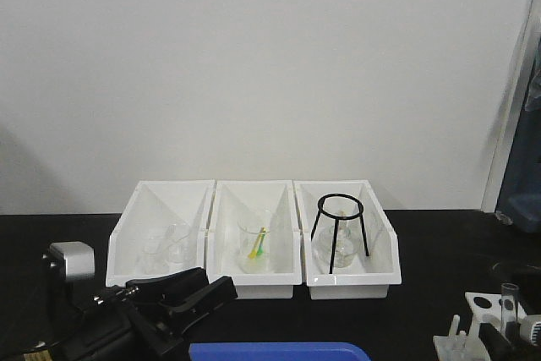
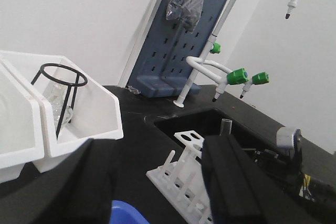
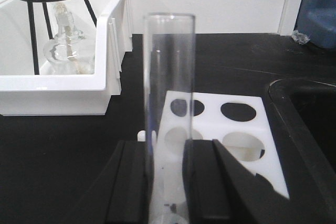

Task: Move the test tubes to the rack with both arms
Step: 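Lower the tube into a rack hole with the right gripper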

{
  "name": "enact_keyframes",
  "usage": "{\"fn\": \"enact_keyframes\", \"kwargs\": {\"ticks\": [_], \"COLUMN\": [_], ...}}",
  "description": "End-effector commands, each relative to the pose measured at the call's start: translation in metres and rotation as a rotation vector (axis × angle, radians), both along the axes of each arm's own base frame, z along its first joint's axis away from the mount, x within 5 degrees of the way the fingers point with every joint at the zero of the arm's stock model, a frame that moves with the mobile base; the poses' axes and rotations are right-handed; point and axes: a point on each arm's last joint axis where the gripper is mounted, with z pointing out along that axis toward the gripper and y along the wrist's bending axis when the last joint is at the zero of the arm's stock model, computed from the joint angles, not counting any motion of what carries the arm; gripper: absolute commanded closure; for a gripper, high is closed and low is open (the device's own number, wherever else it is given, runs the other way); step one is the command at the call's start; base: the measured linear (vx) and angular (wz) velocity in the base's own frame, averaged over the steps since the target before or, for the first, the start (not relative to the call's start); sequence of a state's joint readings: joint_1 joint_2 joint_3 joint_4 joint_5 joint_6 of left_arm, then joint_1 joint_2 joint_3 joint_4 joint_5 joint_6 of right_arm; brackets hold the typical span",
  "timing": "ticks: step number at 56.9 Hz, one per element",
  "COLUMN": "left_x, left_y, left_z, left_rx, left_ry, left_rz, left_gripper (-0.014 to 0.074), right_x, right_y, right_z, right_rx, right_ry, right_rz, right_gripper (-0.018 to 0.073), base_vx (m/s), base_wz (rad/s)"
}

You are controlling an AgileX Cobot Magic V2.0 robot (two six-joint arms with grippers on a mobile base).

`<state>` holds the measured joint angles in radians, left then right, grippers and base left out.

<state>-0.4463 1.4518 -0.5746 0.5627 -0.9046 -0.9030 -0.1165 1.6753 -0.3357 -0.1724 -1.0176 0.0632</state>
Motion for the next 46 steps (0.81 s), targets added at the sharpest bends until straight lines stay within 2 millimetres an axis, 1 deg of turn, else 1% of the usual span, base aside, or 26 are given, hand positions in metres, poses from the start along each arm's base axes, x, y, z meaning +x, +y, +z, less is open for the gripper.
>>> {"fn": "enact_keyframes", "kwargs": {"ticks": [1,7,13,21,26,36,46], "left_x": [0.0,0.0,0.0,0.0,0.0,0.0,0.0], "left_y": [-0.001,-0.001,-0.001,-0.001,-0.001,-0.001,-0.001], "left_z": [0.022,0.022,0.022,0.022,0.022,0.022,0.022], "left_rx": [-0.091,-0.091,-0.091,-0.091,-0.091,-0.091,-0.091], "left_ry": [-0.085,-0.085,-0.085,-0.085,-0.085,-0.085,-0.085], "left_rz": [-0.006,-0.006,-0.006,-0.006,-0.006,-0.006,-0.006], "left_gripper": [0.013,0.013,0.013,0.013,0.013,0.013,0.013], "right_x": [0.004,0.004,0.004,0.004,0.004,-0.004,-0.024], "right_y": [-0.001,-0.001,-0.001,-0.001,-0.001,-0.001,0.0], "right_z": [0.015,0.015,0.015,0.015,0.019,0.045,0.081], "right_rx": [-0.01,-0.009,-0.005,-0.006,-0.006,-0.026,-0.056], "right_ry": [-0.095,-0.095,-0.094,-0.094,-0.109,-0.16,-0.19], "right_rz": [0.005,0.005,0.005,0.005,0.002,-0.005,-0.024], "right_gripper": [0.0282,0.0195,0.0138,0.0125,0.0125,0.0125,0.0125], "base_vx": [0.0,0.0,0.0,0.0,0.0,0.0,0.0], "base_wz": [0.0,0.0,0.0,0.0,0.0,0.0,0.0]}}
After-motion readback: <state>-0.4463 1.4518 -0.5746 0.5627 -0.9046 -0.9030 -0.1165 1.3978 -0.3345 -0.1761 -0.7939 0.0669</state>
